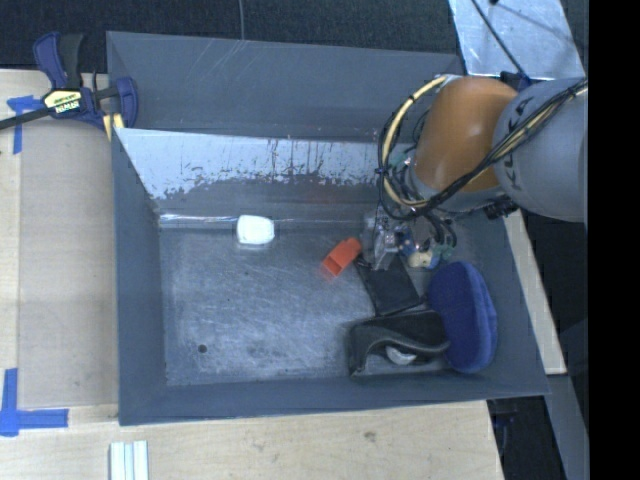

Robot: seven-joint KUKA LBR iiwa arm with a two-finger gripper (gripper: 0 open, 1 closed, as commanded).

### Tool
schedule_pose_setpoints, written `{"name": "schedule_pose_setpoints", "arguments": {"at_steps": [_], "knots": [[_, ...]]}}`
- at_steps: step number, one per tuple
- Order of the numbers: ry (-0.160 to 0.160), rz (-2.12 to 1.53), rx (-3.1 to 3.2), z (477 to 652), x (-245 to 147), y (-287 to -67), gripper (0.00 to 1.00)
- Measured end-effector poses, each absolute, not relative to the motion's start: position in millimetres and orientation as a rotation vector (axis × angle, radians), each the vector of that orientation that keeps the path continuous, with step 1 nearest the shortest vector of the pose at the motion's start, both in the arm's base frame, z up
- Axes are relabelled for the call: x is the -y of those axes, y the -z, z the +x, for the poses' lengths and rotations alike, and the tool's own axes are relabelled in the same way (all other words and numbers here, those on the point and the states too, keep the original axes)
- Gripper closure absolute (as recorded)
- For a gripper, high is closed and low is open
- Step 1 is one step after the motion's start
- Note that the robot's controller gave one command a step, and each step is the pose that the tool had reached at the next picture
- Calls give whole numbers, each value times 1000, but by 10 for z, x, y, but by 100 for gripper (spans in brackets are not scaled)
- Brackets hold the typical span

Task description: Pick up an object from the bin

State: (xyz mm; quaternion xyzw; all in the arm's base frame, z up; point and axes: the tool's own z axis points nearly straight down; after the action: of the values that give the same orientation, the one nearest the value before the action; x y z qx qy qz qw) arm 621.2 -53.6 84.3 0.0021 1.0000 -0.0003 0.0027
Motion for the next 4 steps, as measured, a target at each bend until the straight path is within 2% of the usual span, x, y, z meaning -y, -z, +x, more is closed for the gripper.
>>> {"name": "schedule_pose_setpoints", "arguments": {"at_steps": [1,2,3,4], "knots": [[1,6,-3136,6212,534,-843,0],[1,5,-3136,6212,534,-843,100],[1,5,-3136,6212,533,-843,0],[1,5,-3136,6212,532,-843,100]]}}
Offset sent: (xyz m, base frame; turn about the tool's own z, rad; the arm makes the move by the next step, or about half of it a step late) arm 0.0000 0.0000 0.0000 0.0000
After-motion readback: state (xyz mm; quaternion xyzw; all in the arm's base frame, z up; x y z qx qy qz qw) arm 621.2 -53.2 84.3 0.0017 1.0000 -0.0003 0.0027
